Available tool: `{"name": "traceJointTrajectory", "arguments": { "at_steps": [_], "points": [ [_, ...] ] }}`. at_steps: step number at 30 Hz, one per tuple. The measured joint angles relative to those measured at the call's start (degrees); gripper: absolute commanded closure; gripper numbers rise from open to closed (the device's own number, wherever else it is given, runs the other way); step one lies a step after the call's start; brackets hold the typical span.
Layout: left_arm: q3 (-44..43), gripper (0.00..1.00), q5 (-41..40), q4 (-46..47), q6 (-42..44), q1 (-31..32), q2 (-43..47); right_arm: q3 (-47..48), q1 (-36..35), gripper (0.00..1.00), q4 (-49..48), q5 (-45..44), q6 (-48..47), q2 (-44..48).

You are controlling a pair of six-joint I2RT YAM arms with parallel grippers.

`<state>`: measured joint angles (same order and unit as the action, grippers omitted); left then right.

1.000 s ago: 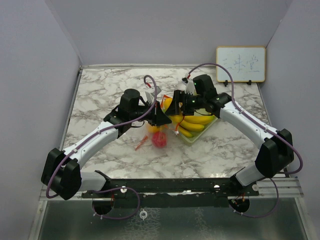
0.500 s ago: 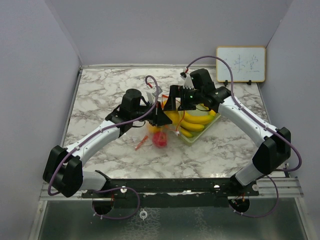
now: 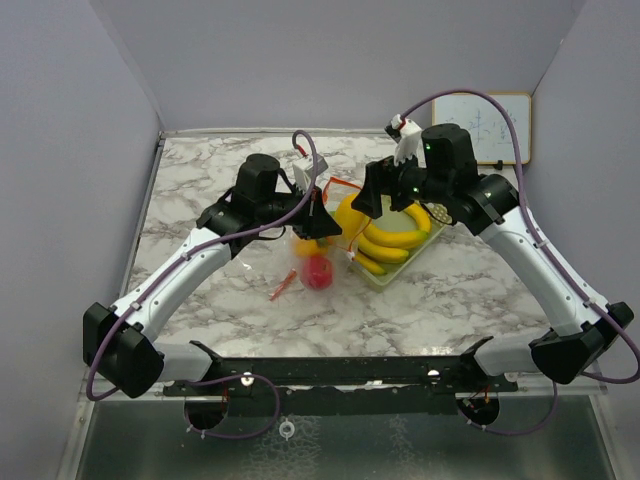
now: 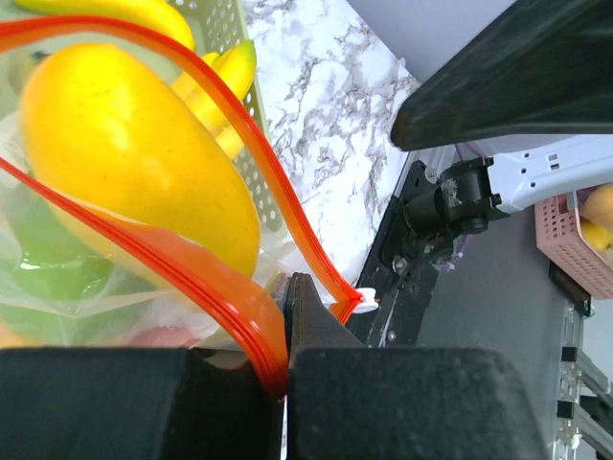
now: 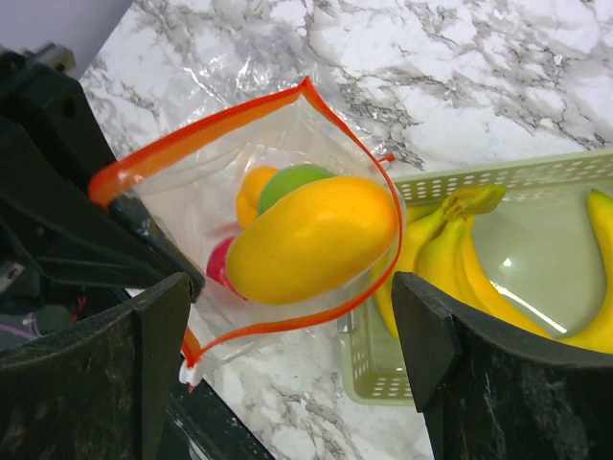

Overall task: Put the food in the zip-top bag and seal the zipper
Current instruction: Adjust the zipper food storage bag at the center of the board.

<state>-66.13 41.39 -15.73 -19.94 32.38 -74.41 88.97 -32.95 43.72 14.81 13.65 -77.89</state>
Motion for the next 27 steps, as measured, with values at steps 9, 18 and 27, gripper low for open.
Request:
{"name": "traceJointTrajectory", "arguments": {
  "at_steps": [9,18,27],
  "points": [
    [-5.9,1.00,0.0,-11.1,7.2,0.0,-0.1,-4.8,0.0,0.27,0.0,10.7,-10.8,4.2],
    [-9.7,1.00,0.3,-17.0,11.1,0.0,-1.8,-7.0,-0.2,0.30,-3.0,23.5,-16.2,4.5],
    [-12.0,1.00,0.6,-19.1,13.1,0.0,-4.3,-13.9,-3.3,0.30,-5.3,27.7,-17.6,3.1]
  ]
}}
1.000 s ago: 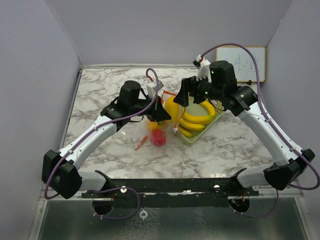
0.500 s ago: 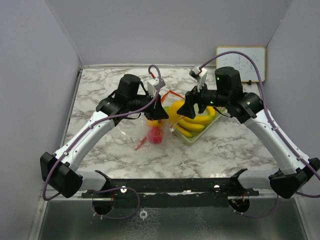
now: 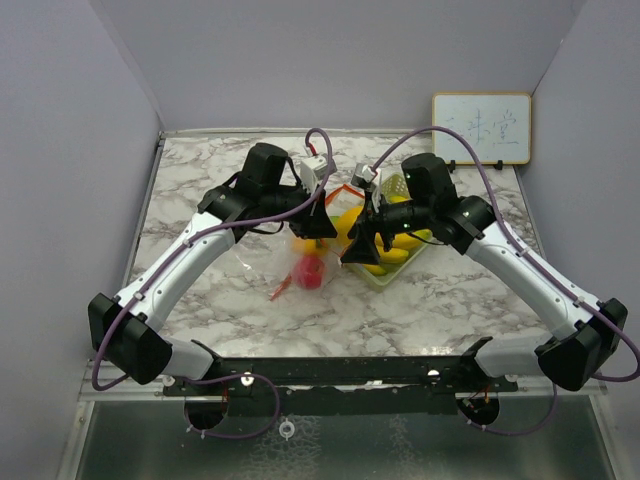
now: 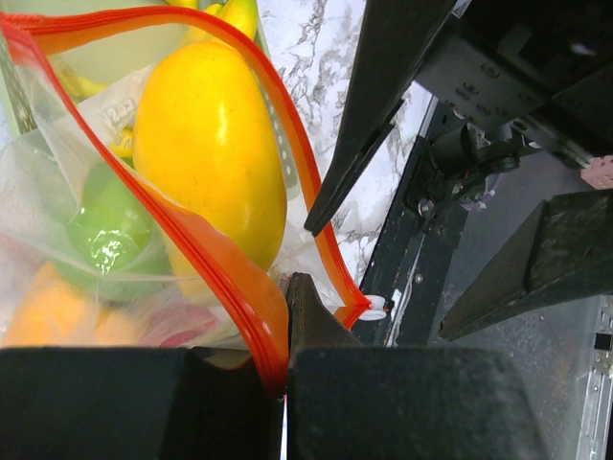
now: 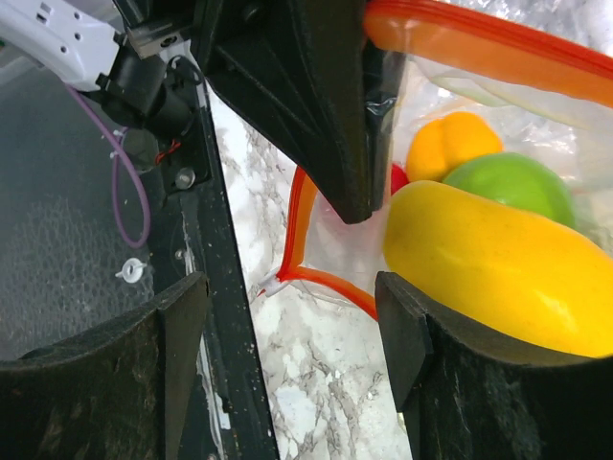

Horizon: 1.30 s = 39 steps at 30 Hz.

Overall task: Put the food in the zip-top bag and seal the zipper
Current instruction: Adjust the zipper food storage bag at the center of the board.

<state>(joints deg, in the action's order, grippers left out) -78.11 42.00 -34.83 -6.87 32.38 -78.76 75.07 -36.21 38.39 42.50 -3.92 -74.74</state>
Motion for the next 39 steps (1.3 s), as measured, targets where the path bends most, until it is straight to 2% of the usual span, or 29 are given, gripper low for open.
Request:
{"name": "traceJointTrajectory", "arguments": {
  "at_steps": [12,16,22,26,30,36,39],
  "points": [
    [-1.8,1.00,0.4,-3.4,3.1,-0.3,-0.4,-1.6,-0.7,0.33,-0.9,-3.3,-6.9,-1.7],
    [-2.6,1.00,2.0,-3.9,4.0,-0.9,-0.6,-4.9,-1.0,0.35,-1.6,-3.8,-8.1,-1.7],
    [-4.1,1.00,5.6,-4.5,4.5,-1.0,-2.1,-7.0,-2.7,0.49,-3.5,-6.8,-9.3,-1.7],
    [-4.4,1.00,8.0,-5.7,4.9,-1.2,-3.0,-7.4,-3.1,0.53,-6.6,-9.2,-10.1,-1.1],
    [-5.0,1.00,10.6,-6.7,5.2,-1.6,-3.3,-9.9,-3.2,0.52,-9.7,-10.8,-12.0,2.8],
    [-5.9,1.00,15.0,-8.2,6.3,-2.4,-3.9,-17.4,-3.2,0.50,-15.8,-10.8,-17.6,14.0],
    [-5.9,1.00,17.7,-8.7,6.4,-2.6,-4.6,-17.7,-3.2,0.49,-17.1,-9.8,-18.9,15.1]
  ]
}}
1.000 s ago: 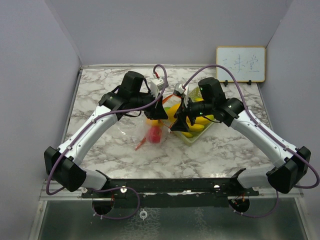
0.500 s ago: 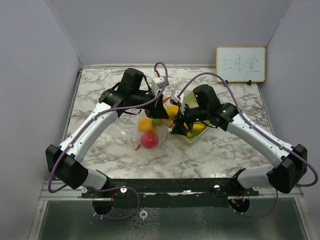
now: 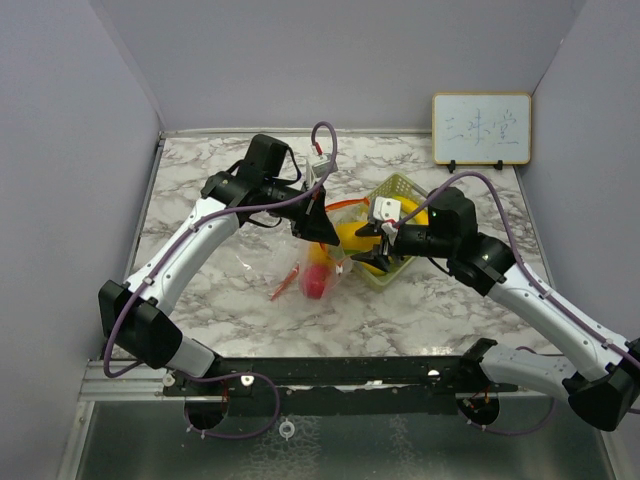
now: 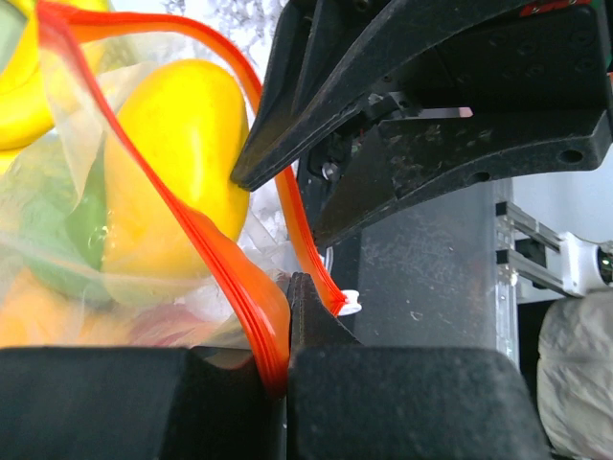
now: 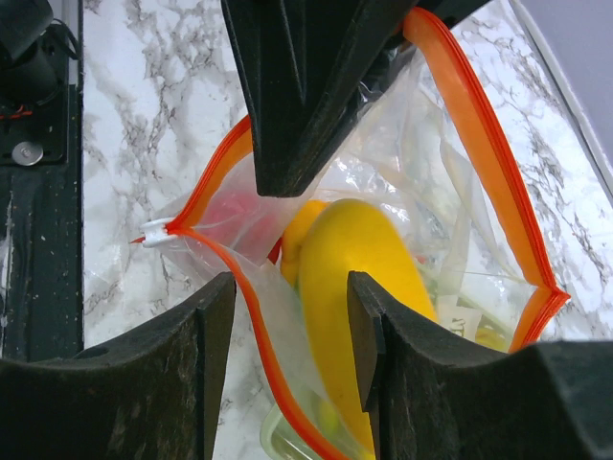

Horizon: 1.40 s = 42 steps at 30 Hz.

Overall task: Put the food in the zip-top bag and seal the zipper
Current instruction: Adjust the zipper food storage bag at the center of the board.

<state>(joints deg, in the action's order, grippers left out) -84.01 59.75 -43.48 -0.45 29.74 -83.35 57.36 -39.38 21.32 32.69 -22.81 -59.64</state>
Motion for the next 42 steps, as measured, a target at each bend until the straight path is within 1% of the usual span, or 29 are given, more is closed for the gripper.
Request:
{"name": "traceJointTrajectory", "arguments": {
  "at_steps": [6,12,19,20,22,23,25,27,28,29,30,31,32,33,34,35,36,37,42],
  "points": [
    [-1.2,1.00,4.0,-1.0,0.0,0.0,-2.8,-0.3,0.0,0.48,-1.8,3.0,-0.8,-0.8],
    [-2.2,1.00,6.1,-1.6,0.0,-0.1,-3.3,-0.3,0.0,0.49,-1.7,6.9,-2.1,-1.3],
    [-3.6,1.00,8.7,-1.9,0.0,-0.1,-4.3,-1.3,-0.1,0.58,-1.5,8.0,-3.3,-2.3],
    [-3.7,1.00,8.9,-1.9,0.0,-0.1,-4.5,-1.7,-0.1,0.65,-1.5,7.8,-3.5,-2.3],
    [-3.7,1.00,9.4,-1.9,0.0,-0.1,-4.6,-1.8,-0.1,0.88,-1.4,7.5,-3.7,-2.9],
    [-3.8,1.00,9.5,-1.9,0.0,-0.2,-4.6,-1.8,-0.1,0.96,-1.5,7.4,-3.7,-3.2],
    [-3.9,1.00,9.5,-1.9,0.0,-0.2,-4.6,-1.8,-0.1,0.98,-1.4,7.0,-3.5,-4.0],
    [-4.3,0.92,9.4,-1.9,0.0,-0.2,-4.7,-1.7,-0.1,0.98,-1.4,6.4,-2.9,-4.6],
    [-4.3,0.85,9.4,-1.9,0.0,-0.3,-4.7,-1.6,-0.1,0.98,-1.4,5.8,-2.6,-4.8],
    [-4.4,0.81,9.2,-1.8,0.0,-0.5,-4.7,-1.5,-0.1,0.98,-1.4,5.0,-2.1,-4.8],
    [-4.4,0.74,8.6,-1.7,0.0,-0.7,-4.7,-1.2,-0.1,0.98,-1.4,3.5,-1.1,-4.9],
    [-4.4,0.62,7.9,-1.7,0.1,-0.9,-4.7,-0.7,-0.2,0.98,-1.4,1.9,-0.1,-5.1],
    [-4.4,0.57,6.7,-1.6,0.2,-1.3,-4.7,-0.2,-0.3,0.98,-1.4,0.5,0.7,-5.4],
    [-4.4,0.49,5.6,-1.6,0.4,-1.7,-4.6,0.5,-0.3,0.98,-1.4,-0.9,1.6,-5.8],
    [-4.4,0.40,4.3,-1.6,0.4,-2.1,-4.4,1.3,-0.3,0.98,-1.4,-2.3,2.8,-6.4],
    [-4.2,0.27,2.6,-1.5,0.7,-2.8,-4.0,2.7,-0.3,0.98,-1.3,-3.6,4.1,-7.5],
    [-3.7,0.07,0.9,-1.0,0.9,-3.5,-3.2,3.8,-0.3,0.98,-1.4,-4.2,5.1,-8.3],
    [-2.8,0.02,-0.8,-0.5,1.0,-4.2,-2.1,5.2,-0.3,0.98,-1.3,-4.7,6.4,-9.6],
    [2.4,0.01,-11.6,1.6,1.3,-7.3,7.8,9.2,-0.3,0.98,-1.2,-4.1,11.6,-13.9]
  ]
}}
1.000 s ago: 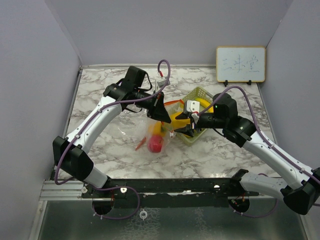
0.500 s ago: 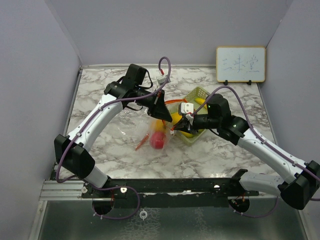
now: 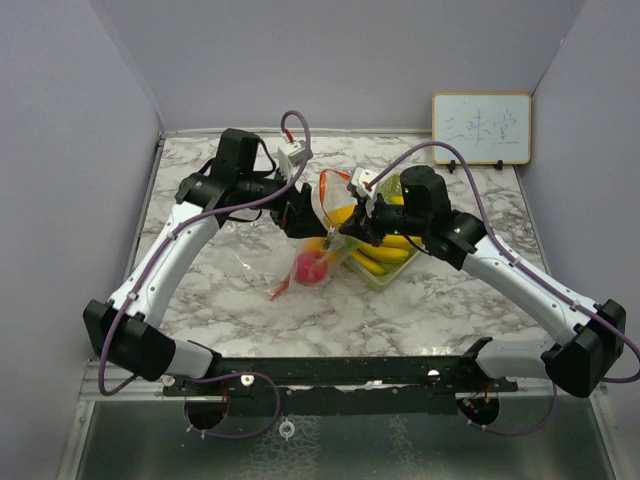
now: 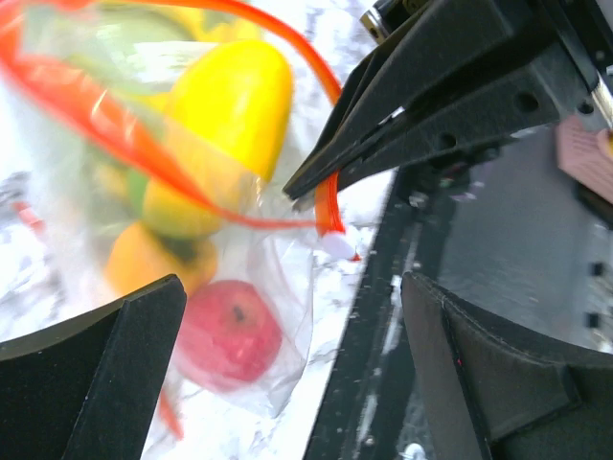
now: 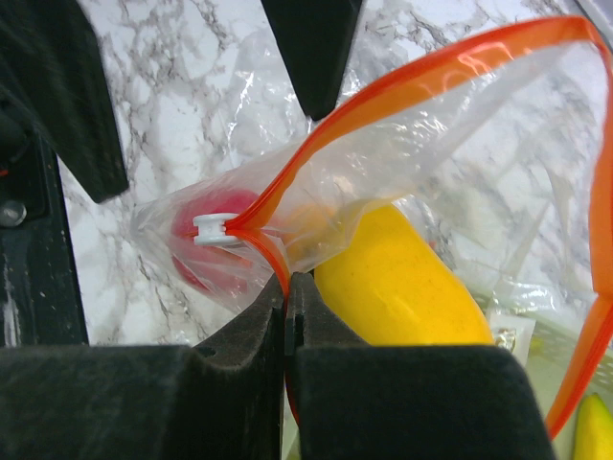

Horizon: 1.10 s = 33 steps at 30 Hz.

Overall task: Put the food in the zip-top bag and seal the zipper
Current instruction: Adjust the zipper food storage bag at the center of the board.

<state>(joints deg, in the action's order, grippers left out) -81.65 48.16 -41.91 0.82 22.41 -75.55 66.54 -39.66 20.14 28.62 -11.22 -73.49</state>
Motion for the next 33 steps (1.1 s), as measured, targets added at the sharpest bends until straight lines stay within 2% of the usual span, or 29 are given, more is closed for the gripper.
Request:
{"name": "traceJointTrajectory", "arguments": {
  "at_steps": [3,8,10,15,19,31,33],
  "points": [
    [1.7,0.03,-5.8,1.7,0.2,-0.9,6.3,0.8,0.0,0.98,0.0,1.6,2.7,-0.9],
    [3.8,0.27,-11.0,5.0,0.2,-1.1,13.5,6.2,0.0,0.98,0.6,6.6,7.3,-3.7],
    [5.2,0.32,-11.5,5.9,-0.2,-1.1,14.4,9.5,0.0,0.98,0.3,9.0,9.9,-5.3],
    [9.1,0.32,-11.6,6.9,-0.8,-1.1,13.8,13.8,0.0,0.98,-2.7,13.4,17.2,-7.5],
    [10.2,0.27,-12.3,8.0,-1.6,-1.1,14.2,15.2,0.0,0.98,-3.8,14.9,20.2,-8.7],
    [9.0,0.28,-11.4,10.5,-4.0,-1.1,16.3,15.5,0.0,0.98,-2.7,14.1,20.5,-10.1],
    [9.2,0.31,-10.6,12.3,-5.2,-1.1,17.5,15.7,0.0,0.98,-2.5,14.1,20.2,-10.1]
  ]
}}
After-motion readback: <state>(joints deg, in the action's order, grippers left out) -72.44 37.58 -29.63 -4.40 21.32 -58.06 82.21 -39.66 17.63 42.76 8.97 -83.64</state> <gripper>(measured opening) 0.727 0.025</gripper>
